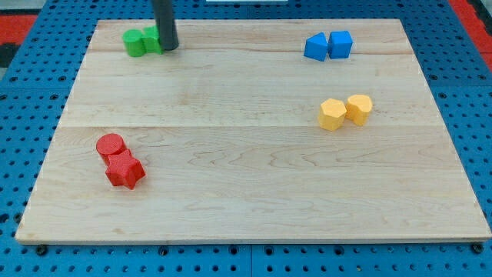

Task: Push both the red blocks into the green blocks

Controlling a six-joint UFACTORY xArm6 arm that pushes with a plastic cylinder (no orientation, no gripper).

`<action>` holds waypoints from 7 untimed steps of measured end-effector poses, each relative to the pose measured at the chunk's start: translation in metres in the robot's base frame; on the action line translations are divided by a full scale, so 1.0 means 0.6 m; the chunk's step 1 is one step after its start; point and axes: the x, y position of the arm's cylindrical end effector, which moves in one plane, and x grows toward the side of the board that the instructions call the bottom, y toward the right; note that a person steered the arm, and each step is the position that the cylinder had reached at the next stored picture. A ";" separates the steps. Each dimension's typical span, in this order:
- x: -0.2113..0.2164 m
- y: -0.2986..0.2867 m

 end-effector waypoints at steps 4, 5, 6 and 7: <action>0.217 0.123; 0.415 0.168; 0.495 0.094; 0.494 0.002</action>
